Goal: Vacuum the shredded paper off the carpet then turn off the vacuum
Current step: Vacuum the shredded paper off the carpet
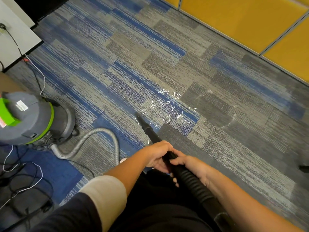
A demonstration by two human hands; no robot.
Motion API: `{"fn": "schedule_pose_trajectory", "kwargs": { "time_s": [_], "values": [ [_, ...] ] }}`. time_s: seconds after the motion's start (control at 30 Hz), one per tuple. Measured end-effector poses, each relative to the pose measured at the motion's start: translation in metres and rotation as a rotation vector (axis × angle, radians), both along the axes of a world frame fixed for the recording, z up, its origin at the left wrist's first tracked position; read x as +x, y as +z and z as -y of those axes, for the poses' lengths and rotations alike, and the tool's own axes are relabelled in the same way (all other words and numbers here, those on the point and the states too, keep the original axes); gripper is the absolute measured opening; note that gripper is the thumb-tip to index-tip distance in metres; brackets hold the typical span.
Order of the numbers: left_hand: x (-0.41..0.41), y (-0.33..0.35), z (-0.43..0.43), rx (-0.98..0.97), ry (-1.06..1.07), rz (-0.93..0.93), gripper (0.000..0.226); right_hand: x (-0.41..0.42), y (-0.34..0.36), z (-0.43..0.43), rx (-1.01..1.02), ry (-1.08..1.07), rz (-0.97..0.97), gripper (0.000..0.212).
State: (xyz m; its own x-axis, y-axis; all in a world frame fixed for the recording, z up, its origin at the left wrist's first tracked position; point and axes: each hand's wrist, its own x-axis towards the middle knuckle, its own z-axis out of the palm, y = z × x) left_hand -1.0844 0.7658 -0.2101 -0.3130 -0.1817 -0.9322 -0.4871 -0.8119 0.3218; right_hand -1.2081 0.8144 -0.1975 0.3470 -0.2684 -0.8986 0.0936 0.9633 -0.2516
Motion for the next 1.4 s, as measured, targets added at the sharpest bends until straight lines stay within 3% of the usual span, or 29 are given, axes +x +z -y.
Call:
{"fn": "schedule_pose_trajectory", "kwargs": {
  "time_s": [0.2, 0.3, 0.4, 0.53, 0.63, 0.8, 1.0, 1.13, 1.27, 1.4],
  "values": [
    [-0.003, -0.001, 0.005, -0.048, -0.144, 0.048, 0.028, 0.006, -0.008, 0.007, 0.062, -0.030, 0.079, 0.016],
    [-0.004, -0.010, 0.005, -0.055, -0.173, 0.097, 0.036, 0.009, -0.015, 0.010, 0.002, -0.077, 0.081, 0.033],
    [-0.006, -0.025, 0.003, -0.084, -0.141, 0.143, 0.059, 0.006, -0.016, 0.008, -0.008, -0.068, 0.080, 0.039],
    [-0.007, -0.027, 0.008, -0.091, -0.125, 0.081, 0.053, 0.005, -0.024, 0.009, 0.030, -0.077, 0.089, 0.041],
    [0.001, -0.016, 0.012, -0.057, -0.080, 0.032, 0.015, 0.011, -0.025, 0.011, 0.020, -0.056, 0.090, 0.040],
    [0.013, -0.010, 0.010, -0.022, -0.056, 0.033, 0.008, 0.019, -0.019, 0.015, 0.049, -0.019, 0.100, 0.040],
    [-0.008, -0.015, 0.011, -0.002, -0.084, 0.026, 0.055, -0.001, -0.011, 0.012, 0.039, -0.025, 0.061, 0.046],
    [-0.021, -0.013, 0.010, 0.003, -0.108, -0.002, 0.065, -0.013, -0.004, 0.011, 0.064, -0.038, 0.033, 0.044],
    [-0.014, -0.006, 0.009, 0.016, -0.091, 0.001, 0.055, -0.008, 0.001, 0.011, 0.071, -0.001, 0.044, 0.041],
    [-0.006, 0.002, 0.007, 0.063, -0.051, -0.006, 0.025, -0.001, -0.002, 0.009, 0.075, 0.031, 0.035, 0.044]
  ]
}}
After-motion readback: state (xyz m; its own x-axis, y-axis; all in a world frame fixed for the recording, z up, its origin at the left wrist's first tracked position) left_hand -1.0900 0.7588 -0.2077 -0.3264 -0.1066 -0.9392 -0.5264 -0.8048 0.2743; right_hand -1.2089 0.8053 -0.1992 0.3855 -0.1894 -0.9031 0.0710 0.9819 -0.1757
